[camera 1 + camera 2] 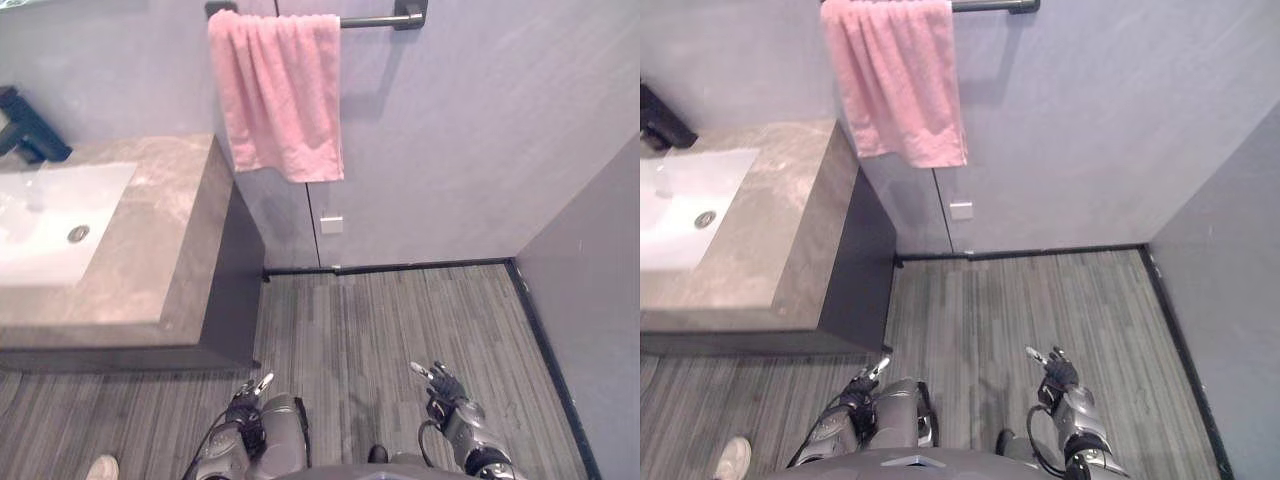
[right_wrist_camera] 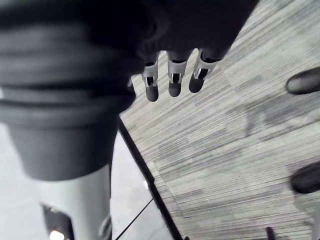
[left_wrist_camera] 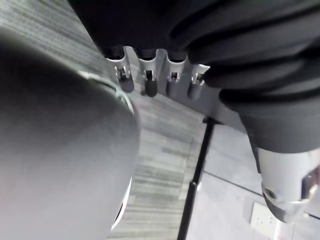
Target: Organize washtable
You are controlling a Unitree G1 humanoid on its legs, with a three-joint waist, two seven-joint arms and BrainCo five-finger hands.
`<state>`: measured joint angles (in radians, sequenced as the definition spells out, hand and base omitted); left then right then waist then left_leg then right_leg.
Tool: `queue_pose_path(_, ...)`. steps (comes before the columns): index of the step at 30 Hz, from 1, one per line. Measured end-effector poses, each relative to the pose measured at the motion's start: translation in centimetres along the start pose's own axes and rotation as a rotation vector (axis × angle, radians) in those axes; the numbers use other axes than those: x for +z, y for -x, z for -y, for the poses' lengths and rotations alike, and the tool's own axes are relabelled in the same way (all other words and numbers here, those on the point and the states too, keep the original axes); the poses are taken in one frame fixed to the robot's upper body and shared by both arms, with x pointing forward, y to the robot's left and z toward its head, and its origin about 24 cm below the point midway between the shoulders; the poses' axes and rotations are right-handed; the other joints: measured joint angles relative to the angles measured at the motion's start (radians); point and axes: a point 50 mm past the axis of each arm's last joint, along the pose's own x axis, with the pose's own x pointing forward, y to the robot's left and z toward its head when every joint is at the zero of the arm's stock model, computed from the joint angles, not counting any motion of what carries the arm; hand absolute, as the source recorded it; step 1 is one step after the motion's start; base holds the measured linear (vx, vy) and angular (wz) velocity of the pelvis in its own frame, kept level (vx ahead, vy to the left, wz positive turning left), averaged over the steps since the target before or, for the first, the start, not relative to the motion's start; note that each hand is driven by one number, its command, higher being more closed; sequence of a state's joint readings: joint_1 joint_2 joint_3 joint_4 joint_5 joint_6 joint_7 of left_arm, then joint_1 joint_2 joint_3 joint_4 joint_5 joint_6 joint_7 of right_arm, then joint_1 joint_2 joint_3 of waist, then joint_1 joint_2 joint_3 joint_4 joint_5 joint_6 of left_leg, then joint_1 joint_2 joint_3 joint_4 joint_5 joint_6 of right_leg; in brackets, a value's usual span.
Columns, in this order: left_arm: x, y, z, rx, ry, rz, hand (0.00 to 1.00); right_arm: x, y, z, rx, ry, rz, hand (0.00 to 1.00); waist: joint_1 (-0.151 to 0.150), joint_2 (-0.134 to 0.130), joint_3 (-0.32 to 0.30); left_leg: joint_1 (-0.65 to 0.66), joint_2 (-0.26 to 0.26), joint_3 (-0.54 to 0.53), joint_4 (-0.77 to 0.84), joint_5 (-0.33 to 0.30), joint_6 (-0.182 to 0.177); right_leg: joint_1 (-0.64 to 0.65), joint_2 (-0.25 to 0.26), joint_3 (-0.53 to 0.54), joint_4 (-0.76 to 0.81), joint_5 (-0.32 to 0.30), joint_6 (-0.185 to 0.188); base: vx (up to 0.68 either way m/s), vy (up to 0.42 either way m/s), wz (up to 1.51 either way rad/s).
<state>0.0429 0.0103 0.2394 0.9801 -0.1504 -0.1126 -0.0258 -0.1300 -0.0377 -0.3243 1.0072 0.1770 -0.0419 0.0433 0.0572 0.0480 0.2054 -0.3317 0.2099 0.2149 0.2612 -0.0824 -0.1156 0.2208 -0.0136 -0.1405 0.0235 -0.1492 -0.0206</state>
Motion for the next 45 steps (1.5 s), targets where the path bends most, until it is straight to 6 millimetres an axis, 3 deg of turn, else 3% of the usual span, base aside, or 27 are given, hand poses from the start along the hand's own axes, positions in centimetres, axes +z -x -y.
queue_pose_path(2,-0.4,0.2,-0.3,0.012,0.008,-0.011,0.0,-0.3,0.1,0.6,-0.014,0.006,-0.012,0.0,0.005,0.008,-0.005,-0.005,-0.007,-0.045,-0.072,0.014,-0.01,0.037,-0.001,0.018,0.004,-0.054,0.023,0.54,0.103,-0.29)
queue_pose_path(3,-0.5,0.2,-0.7,0.027,0.016,-0.015,0.0,-1.4,0.4,0.9,-0.022,0.013,-0.048,0.0,0.012,0.005,-0.015,-0.005,-0.031,-0.085,-0.025,0.107,0.002,0.073,-0.023,0.033,0.027,-0.114,0.037,0.62,0.142,-0.25)
queue_pose_path(4,-0.6,0.2,-1.3,0.044,0.015,-0.023,0.0,-2.5,0.7,0.9,-0.019,0.017,-0.086,0.0,0.006,-0.041,-0.041,0.0,-0.081,-0.095,-0.018,0.138,0.025,0.061,-0.065,0.05,0.081,-0.139,0.032,0.62,0.13,-0.16)
queue_pose_path(5,-0.7,0.2,-1.5,0.05,0.014,-0.03,0.0,-3.0,0.8,1.0,-0.021,0.016,-0.103,0.0,-0.001,-0.059,-0.055,0.005,-0.099,-0.091,-0.022,0.136,0.033,0.041,-0.087,0.055,0.123,-0.139,0.031,0.64,0.118,-0.06)
queue_pose_path(6,-0.7,0.2,-2.3,0.067,0.018,-0.038,0.0,-3.7,1.0,1.3,-0.033,0.013,-0.129,0.0,-0.002,-0.09,-0.077,0.024,-0.136,-0.068,-0.018,0.133,0.079,-0.023,-0.127,0.092,0.263,-0.128,0.039,0.52,0.106,-0.05)
queue_pose_path(7,-0.7,0.2,-2.4,0.07,0.018,-0.04,0.0,-4.0,1.1,1.5,-0.036,0.015,-0.14,0.0,-0.002,-0.101,-0.078,0.042,-0.15,-0.057,-0.017,0.124,0.092,-0.047,-0.142,0.107,0.328,-0.111,0.055,0.59,0.136,-0.05)
queue_pose_path(9,-0.9,0.2,-2.5,0.073,0.014,-0.055,0.0,-4.9,1.4,1.9,-0.047,0.008,-0.177,0.0,-0.008,-0.104,-0.078,0.116,-0.172,-0.044,-0.031,0.088,0.122,-0.127,-0.161,0.149,0.568,0.011,0.118,0.46,0.069,0.08)
queue_pose_path(10,-1.4,0.3,-2.4,0.071,0.006,-0.078,0.0,-5.8,1.7,2.0,-0.041,0.007,-0.206,0.0,-0.02,-0.097,-0.074,0.185,-0.176,-0.045,-0.059,0.073,0.13,-0.176,-0.17,0.154,0.729,0.089,0.18,0.4,0.025,0.1)
queue_pose_path(12,-1.6,0.3,-1.9,0.044,-0.035,-0.093,0.0,-6.1,1.8,1.9,-0.027,0.006,-0.218,0.0,-0.017,-0.083,-0.066,0.303,-0.174,-0.035,-0.124,0.068,0.137,-0.258,-0.196,0.097,0.886,0.043,0.142,0.19,0.002,-0.04)
queue_pose_path(13,-1.6,0.3,-1.9,0.041,-0.048,-0.094,0.0,-6.0,1.8,1.9,-0.024,0.01,-0.215,0.0,-0.019,-0.07,-0.059,0.362,-0.17,-0.027,-0.169,0.068,0.137,-0.296,-0.235,0.015,0.889,-0.014,0.105,0.0,-0.03,-0.15)
queue_pose_path(15,-1.4,0.2,-1.2,0.022,-0.058,-0.089,0.0,-5.9,1.7,1.9,-0.023,0.01,-0.208,0.0,-0.021,-0.063,-0.056,0.406,-0.161,-0.027,-0.2,0.066,0.134,-0.337,-0.268,-0.064,0.8,-0.062,0.093,0.03,-0.044,-0.03)
queue_pose_path(16,-1.1,0.1,-1.0,0.018,-0.059,-0.08,0.0,-5.6,1.7,2.0,-0.024,0.013,-0.199,0.0,-0.026,-0.056,-0.057,0.412,-0.144,-0.03,-0.204,0.051,0.112,-0.351,-0.261,-0.091,0.647,-0.066,0.107,-0.13,-0.005,0.15)
queue_pose_path(17,-0.6,0.0,-1.6,0.024,-0.079,-0.063,0.0,-5.8,1.7,2.0,-0.023,0.012,-0.206,0.0,-0.026,-0.071,-0.063,0.406,-0.144,-0.033,-0.205,0.035,0.087,-0.349,-0.241,-0.074,0.434,-0.032,0.128,-0.24,0.018,0.17)
queue_pose_path(18,-0.4,0.0,-1.8,0.026,-0.09,-0.056,0.0,-6.1,1.8,1.9,-0.023,0.01,-0.218,0.0,-0.025,-0.09,-0.065,0.407,-0.154,-0.037,-0.207,0.025,0.073,-0.349,-0.24,-0.051,0.334,0.026,0.12,-0.25,-0.097,0.18)
queue_pose_path(19,-0.4,-0.1,-1.4,0.018,-0.095,-0.059,0.0,-6.3,2.0,2.6,-0.04,0.014,-0.229,0.0,-0.032,-0.093,-0.063,0.418,-0.149,-0.067,-0.218,0.011,0.052,-0.334,-0.217,-0.03,0.277,0.074,0.137,-0.08,-0.161,0.15)
queue_pose_path(23,-0.9,0.2,-0.2,-0.015,-0.068,-0.049,0.0,-6.1,2.2,4.1,-0.071,0.055,-0.233,0.0,-0.036,-0.034,-0.092,0.407,-0.091,-0.087,-0.23,0.014,0.021,-0.32,-0.15,-0.053,0.209,0.065,0.119,0.08,-0.181,0.03)
queue_pose_path(25,1.1,0.7,0.4,-0.046,-0.031,0.082,0.0,-3.7,1.8,2.5,0.014,0.176,-0.119,0.0,-0.041,-0.025,-0.1,0.399,-0.058,-0.099,-0.24,0.016,0.01,-0.305,-0.111,-0.07,0.154,0.083,0.102,0.11,-0.129,0.03)
queue_pose_path(26,2.2,1.0,0.7,-0.069,-0.016,0.151,0.0,-1.5,1.8,1.1,0.077,0.226,0.0,0.0,-0.041,-0.017,-0.112,0.385,-0.046,-0.1,-0.239,0.011,0.002,-0.305,-0.096,-0.07,0.131,0.096,0.098,0.1,-0.08,-0.05)
queue_pose_path(29,3.4,1.4,1.2,-0.118,-0.005,0.222,0.0,3.0,2.5,-1.9,0.188,0.26,0.234,0.0,-0.045,-0.027,-0.119,0.371,-0.046,-0.1,-0.24,0.01,0.002,-0.306,-0.09,-0.069,0.09,0.116,0.099,0.09,-0.006,-0.07)
queue_pose_path(32,5.1,2.3,1.8,-0.213,-0.026,0.315,0.0,7.6,4.5,-5.5,0.317,0.284,0.494,0.0,-0.046,-0.041,-0.13,0.372,-0.059,-0.098,-0.241,0.01,0.001,-0.287,-0.099,-0.067,0.047,0.134,0.105,0.12,0.036,-0.04)
queue_pose_path(33,5.7,2.6,1.9,-0.222,-0.022,0.345,0.0,8.3,4.9,-6.2,0.342,0.287,0.536,0.0,-0.045,-0.043,-0.132,0.371,-0.062,-0.098,-0.241,0.01,0.001,-0.284,-0.101,-0.067,0.038,0.138,0.106,0.09,0.03,0.02)
queue_pose_path(35,8.3,3.9,2.2,-0.246,-0.009,0.487,0.0,11.0,6.7,-8.7,0.442,0.298,0.697,0.0,-0.032,-0.044,-0.134,0.359,-0.072,-0.101,-0.229,0.01,0.002,-0.276,-0.111,-0.069,0.015,0.15,0.111,0.06,0.023,0.06)
queue_pose_path(38,11.6,5.7,2.8,-0.253,0.045,0.671,0.0,13.8,8.9,-12.1,0.566,0.316,0.851,0.0,-0.016,-0.041,-0.136,0.353,-0.075,-0.111,-0.226,0.009,0.003,-0.26,-0.113,-0.08,-0.011,0.165,0.111,0.02,0.01,0.1)
queue_pose_path(40,12.8,6.6,3.0,-0.257,0.074,0.74,0.0,15.1,10.3,-13.8,0.635,0.324,0.931,0.0,-0.012,-0.038,-0.139,0.355,-0.075,-0.114,-0.226,0.009,0.004,-0.252,-0.113,-0.088,-0.015,0.167,0.111,-0.01,0.01,0.13)
queue_pose_path(45,13.8,8.6,3.2,-0.278,0.153,0.846,0.0,16.0,11.7,-16.2,0.733,0.346,0.992,0.0,0.002,-0.033,-0.143,0.352,-0.077,-0.113,-0.229,0.004,0.01,-0.249,-0.113,-0.088,-0.036,0.19,0.111,-0.06,0.031,0.01)
